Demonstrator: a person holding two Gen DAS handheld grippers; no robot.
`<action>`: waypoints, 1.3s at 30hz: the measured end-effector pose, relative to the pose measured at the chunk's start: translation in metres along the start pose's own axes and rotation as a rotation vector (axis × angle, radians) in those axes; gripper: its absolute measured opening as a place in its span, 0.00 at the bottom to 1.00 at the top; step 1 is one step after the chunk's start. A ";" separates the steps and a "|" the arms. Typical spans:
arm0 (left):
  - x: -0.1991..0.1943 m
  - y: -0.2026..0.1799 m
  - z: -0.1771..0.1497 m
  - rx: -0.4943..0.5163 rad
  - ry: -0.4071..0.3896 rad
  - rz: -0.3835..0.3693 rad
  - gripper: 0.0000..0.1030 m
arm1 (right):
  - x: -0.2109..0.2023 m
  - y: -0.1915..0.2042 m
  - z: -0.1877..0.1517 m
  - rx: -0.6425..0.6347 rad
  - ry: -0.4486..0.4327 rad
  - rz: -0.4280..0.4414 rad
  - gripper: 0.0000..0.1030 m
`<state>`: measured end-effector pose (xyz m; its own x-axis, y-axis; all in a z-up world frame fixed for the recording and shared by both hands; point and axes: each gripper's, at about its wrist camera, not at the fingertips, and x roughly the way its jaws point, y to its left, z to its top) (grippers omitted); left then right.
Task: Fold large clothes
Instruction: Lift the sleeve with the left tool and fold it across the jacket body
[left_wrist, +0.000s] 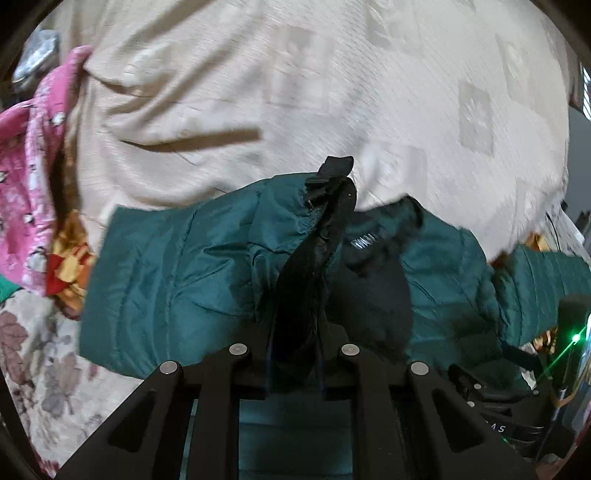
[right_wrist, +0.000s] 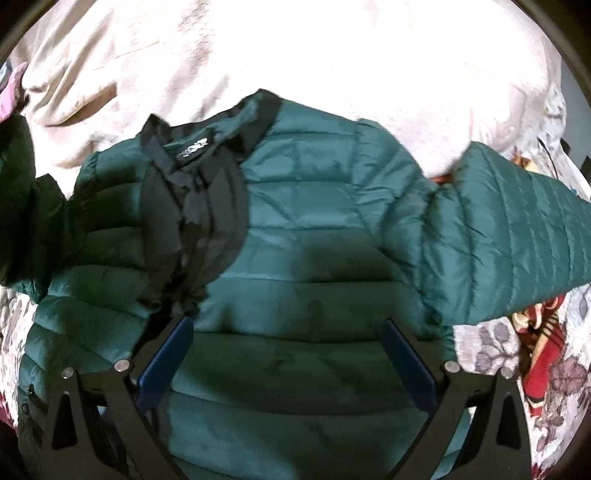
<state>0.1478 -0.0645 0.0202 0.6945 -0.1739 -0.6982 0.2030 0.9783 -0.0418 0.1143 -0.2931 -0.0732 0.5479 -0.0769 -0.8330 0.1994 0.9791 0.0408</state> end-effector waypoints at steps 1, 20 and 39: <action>0.006 -0.008 -0.003 0.006 0.014 -0.010 0.00 | 0.000 -0.004 0.000 0.008 0.001 -0.001 1.00; 0.042 -0.053 -0.048 0.089 0.188 -0.208 0.14 | 0.002 -0.053 -0.008 0.111 0.024 0.004 1.00; -0.044 0.117 -0.025 -0.022 -0.014 0.067 0.19 | 0.027 0.065 0.032 0.026 0.064 0.284 0.94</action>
<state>0.1238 0.0599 0.0278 0.7152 -0.1098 -0.6902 0.1409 0.9900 -0.0115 0.1685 -0.2372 -0.0755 0.5325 0.2121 -0.8194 0.0666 0.9546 0.2904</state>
